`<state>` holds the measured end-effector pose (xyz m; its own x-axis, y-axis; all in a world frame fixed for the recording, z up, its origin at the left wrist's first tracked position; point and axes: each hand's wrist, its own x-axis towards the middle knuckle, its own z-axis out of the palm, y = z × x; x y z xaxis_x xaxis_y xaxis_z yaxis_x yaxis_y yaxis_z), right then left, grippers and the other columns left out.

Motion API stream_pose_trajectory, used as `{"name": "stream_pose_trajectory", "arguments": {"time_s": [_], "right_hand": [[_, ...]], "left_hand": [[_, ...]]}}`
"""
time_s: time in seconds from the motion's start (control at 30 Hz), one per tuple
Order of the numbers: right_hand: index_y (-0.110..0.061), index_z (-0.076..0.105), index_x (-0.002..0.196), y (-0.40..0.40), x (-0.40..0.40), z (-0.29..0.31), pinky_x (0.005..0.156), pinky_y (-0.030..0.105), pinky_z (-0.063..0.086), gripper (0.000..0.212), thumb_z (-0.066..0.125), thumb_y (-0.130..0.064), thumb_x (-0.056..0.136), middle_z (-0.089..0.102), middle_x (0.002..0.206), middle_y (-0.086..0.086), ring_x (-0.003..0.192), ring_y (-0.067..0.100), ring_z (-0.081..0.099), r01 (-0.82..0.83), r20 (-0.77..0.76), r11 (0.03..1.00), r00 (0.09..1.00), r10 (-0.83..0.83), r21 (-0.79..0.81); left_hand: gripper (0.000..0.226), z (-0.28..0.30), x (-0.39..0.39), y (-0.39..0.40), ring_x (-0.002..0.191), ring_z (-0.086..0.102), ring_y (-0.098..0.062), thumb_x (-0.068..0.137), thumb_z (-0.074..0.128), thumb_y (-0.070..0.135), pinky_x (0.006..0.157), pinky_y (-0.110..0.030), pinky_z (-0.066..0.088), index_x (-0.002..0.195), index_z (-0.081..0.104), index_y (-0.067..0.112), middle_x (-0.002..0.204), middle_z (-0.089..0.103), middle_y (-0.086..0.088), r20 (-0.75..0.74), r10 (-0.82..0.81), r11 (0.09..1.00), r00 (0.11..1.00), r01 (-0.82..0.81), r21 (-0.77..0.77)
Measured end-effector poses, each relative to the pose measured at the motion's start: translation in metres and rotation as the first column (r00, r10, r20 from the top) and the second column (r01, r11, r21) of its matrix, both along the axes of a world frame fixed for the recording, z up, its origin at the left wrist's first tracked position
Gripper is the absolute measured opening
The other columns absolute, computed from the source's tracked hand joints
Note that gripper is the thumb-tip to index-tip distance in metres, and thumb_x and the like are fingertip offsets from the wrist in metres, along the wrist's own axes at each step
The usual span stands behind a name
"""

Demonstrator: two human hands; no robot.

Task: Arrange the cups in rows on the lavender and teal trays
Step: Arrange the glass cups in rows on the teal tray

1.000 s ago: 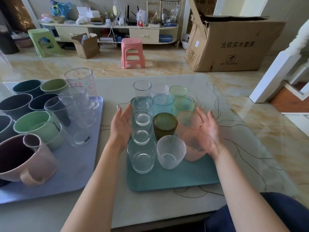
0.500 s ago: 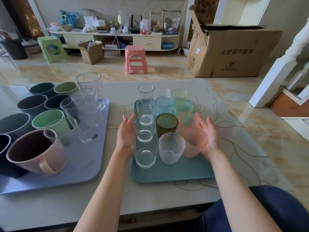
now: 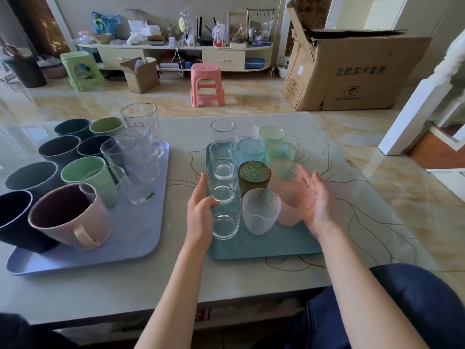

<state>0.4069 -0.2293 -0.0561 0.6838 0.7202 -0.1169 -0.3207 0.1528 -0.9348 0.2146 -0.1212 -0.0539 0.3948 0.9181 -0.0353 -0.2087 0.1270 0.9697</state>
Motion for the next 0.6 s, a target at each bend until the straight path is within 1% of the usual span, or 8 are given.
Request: {"name": "stream_pose_trajectory", "arguments": {"time_s": [0.07, 0.17, 0.27, 0.33, 0.4, 0.47, 0.53, 0.6], "right_hand": [[-0.022, 0.044, 0.139, 0.000, 0.000, 0.000, 0.107, 0.036, 0.036, 0.050, 0.028, -0.046, 0.099, 0.059, 0.124, -0.009, 0.120, 0.010, 0.052, -0.003, -0.002, 1.000, 1.000, 0.003, 0.002], [-0.022, 0.044, 0.140, 0.001, 0.000, 0.000, 0.102, 0.031, 0.039, 0.050, 0.028, -0.045, 0.099, 0.061, 0.116, -0.013, 0.114, 0.006, 0.054, 0.001, -0.006, 1.000, 1.000, -0.001, 0.009], [-0.022, 0.042, 0.141, 0.001, -0.001, -0.001, 0.105, 0.035, 0.038, 0.051, 0.029, -0.046, 0.098, 0.057, 0.129, -0.007, 0.121, 0.012, 0.052, -0.002, -0.015, 1.000, 1.000, 0.002, 0.013], [-0.021, 0.041, 0.142, 0.002, 0.000, -0.001, 0.105, 0.035, 0.038, 0.052, 0.028, -0.047, 0.098, 0.053, 0.137, -0.003, 0.125, 0.015, 0.050, -0.003, -0.018, 1.000, 1.000, 0.003, 0.018], [-0.021, 0.041, 0.141, 0.003, 0.000, -0.002, 0.107, 0.035, 0.037, 0.051, 0.028, -0.046, 0.098, 0.052, 0.136, -0.005, 0.127, 0.014, 0.048, 0.022, -0.014, 1.000, 1.000, -0.021, 0.019], [-0.023, 0.044, 0.140, 0.005, -0.001, -0.003, 0.112, 0.039, 0.032, 0.049, 0.031, -0.046, 0.098, 0.052, 0.136, -0.008, 0.130, 0.012, 0.045, 0.083, -0.011, 0.997, 0.997, -0.083, 0.002], [-0.025, 0.044, 0.140, 0.007, -0.005, -0.007, 0.115, 0.042, 0.026, 0.049, 0.033, -0.047, 0.097, 0.045, 0.144, -0.006, 0.133, 0.010, 0.040, 0.176, 0.003, 0.984, 0.984, -0.176, -0.011], [-0.026, 0.045, 0.139, 0.007, -0.010, -0.007, 0.116, 0.042, 0.024, 0.048, 0.032, -0.046, 0.097, 0.041, 0.148, -0.005, 0.135, 0.010, 0.037, 0.253, 0.002, 0.967, 0.967, -0.253, -0.013]], "left_hand": [[0.071, 0.000, 0.003, 0.000, 0.132, 0.040, -0.010, 0.080, 0.033, -0.016, 0.079, -0.010, 0.042, 0.146, 0.032, 0.013, 0.150, 0.037, 0.000, -0.017, 0.022, 1.000, 1.000, -0.022, 0.016], [0.070, 0.002, 0.007, 0.003, 0.138, 0.034, -0.014, 0.081, 0.031, -0.016, 0.094, -0.012, 0.037, 0.146, 0.031, 0.010, 0.151, 0.034, -0.002, -0.060, 0.047, 0.998, 0.997, -0.045, 0.043], [0.069, 0.001, 0.011, 0.006, 0.140, 0.032, -0.013, 0.081, 0.031, -0.015, 0.109, -0.021, 0.030, 0.146, 0.031, 0.009, 0.152, 0.033, -0.001, -0.070, 0.063, 0.997, 0.996, -0.060, 0.050], [0.069, 0.000, 0.012, 0.008, 0.140, 0.031, -0.012, 0.082, 0.031, -0.014, 0.110, -0.022, 0.028, 0.146, 0.031, 0.010, 0.152, 0.033, 0.000, -0.075, 0.055, 0.998, 0.996, -0.052, 0.043], [0.066, -0.001, 0.011, 0.009, 0.140, 0.031, -0.011, 0.084, 0.032, -0.011, 0.109, -0.021, 0.028, 0.146, 0.031, 0.011, 0.152, 0.033, 0.002, -0.061, 0.035, 0.999, 0.998, -0.033, 0.033], [0.060, -0.001, 0.010, 0.009, 0.139, 0.031, -0.009, 0.088, 0.037, 0.002, 0.111, -0.024, 0.027, 0.147, 0.030, 0.013, 0.152, 0.033, 0.003, -0.015, 0.016, 1.000, 1.000, -0.016, -0.008], [0.057, -0.004, 0.009, 0.009, 0.138, 0.031, -0.008, 0.092, 0.041, 0.018, 0.111, -0.024, 0.026, 0.147, 0.029, 0.015, 0.152, 0.032, 0.005, 0.004, 0.014, 0.999, 1.000, -0.013, -0.042], [0.065, -0.006, 0.010, 0.009, 0.138, 0.033, -0.008, 0.087, 0.046, 0.034, 0.113, -0.027, 0.025, 0.147, 0.029, 0.017, 0.151, 0.033, 0.006, 0.008, -0.003, 0.998, 1.000, 0.003, -0.058]]}}
